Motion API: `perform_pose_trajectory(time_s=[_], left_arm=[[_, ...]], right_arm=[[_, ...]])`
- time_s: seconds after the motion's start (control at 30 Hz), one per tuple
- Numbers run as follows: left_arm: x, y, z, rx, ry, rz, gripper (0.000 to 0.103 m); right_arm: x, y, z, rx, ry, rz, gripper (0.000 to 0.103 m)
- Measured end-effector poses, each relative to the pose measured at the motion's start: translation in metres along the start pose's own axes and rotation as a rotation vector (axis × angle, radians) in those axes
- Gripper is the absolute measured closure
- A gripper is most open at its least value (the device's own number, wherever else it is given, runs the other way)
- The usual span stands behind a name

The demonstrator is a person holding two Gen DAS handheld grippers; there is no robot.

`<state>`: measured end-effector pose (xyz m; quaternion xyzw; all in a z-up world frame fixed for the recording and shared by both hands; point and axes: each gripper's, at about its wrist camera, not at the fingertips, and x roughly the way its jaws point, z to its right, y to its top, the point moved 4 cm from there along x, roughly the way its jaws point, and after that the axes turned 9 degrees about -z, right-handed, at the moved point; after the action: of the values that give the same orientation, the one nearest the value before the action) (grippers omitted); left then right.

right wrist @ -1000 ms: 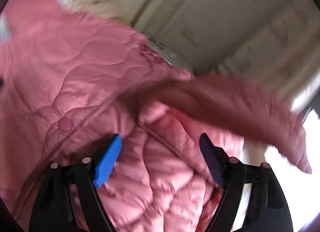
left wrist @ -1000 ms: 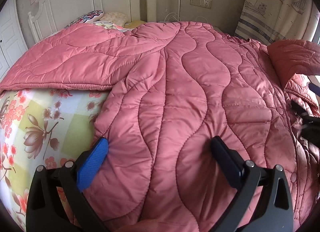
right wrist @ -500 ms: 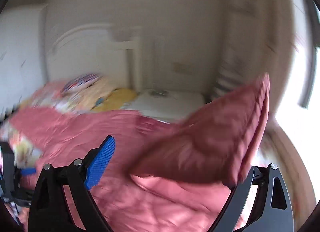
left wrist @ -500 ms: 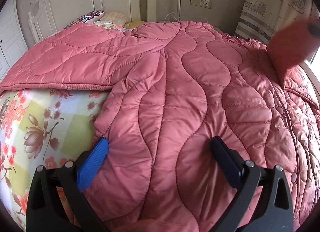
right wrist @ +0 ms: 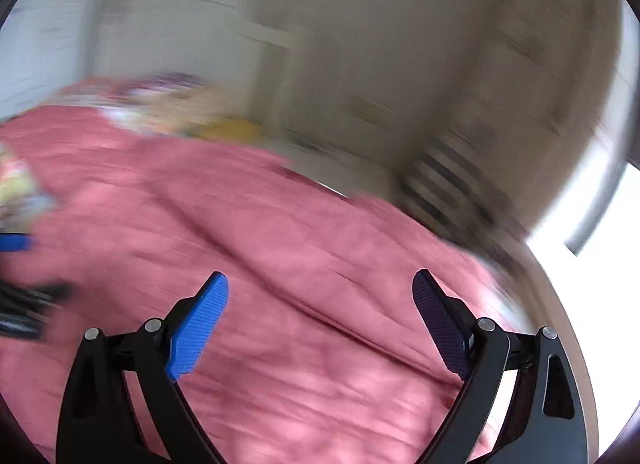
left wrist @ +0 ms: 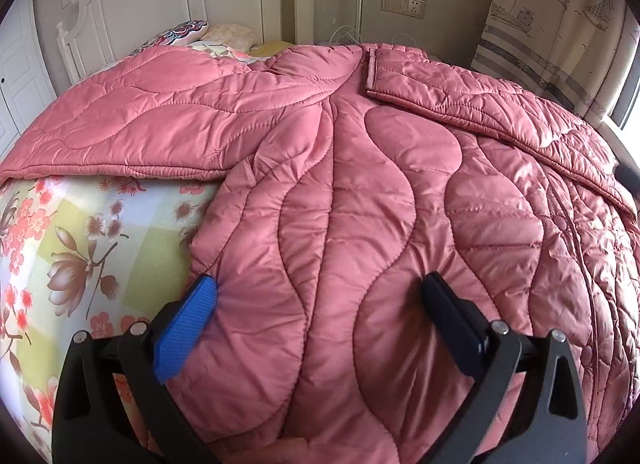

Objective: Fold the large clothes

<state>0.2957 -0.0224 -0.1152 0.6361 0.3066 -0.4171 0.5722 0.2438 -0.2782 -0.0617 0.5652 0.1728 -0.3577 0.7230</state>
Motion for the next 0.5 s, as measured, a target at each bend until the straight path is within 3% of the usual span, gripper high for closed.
perform_pose_trajectory(time_s=[0.1,0.23,0.4,0.5], left_arm=[[0.0,0.0,0.0,0.0,0.0,0.0,0.002],[0.0,0.0,0.0,0.0,0.0,0.0,0.002],[0.0,0.0,0.0,0.0,0.0,0.0,0.002],[-0.001,-0.001,-0.001,0.001,-0.003,0.0,0.002]], right_arm=[[0.027,-0.038,0.063,0.107,-0.155,-0.193,0.014],[0.057,-0.069,0.114,0.206,-0.228,-0.364,0.02],[0.08,-0.073,0.161,0.366,-0.193,-0.351,0.036],[0.094,-0.079,0.162,0.438,-0.16,-0.345,0.036]])
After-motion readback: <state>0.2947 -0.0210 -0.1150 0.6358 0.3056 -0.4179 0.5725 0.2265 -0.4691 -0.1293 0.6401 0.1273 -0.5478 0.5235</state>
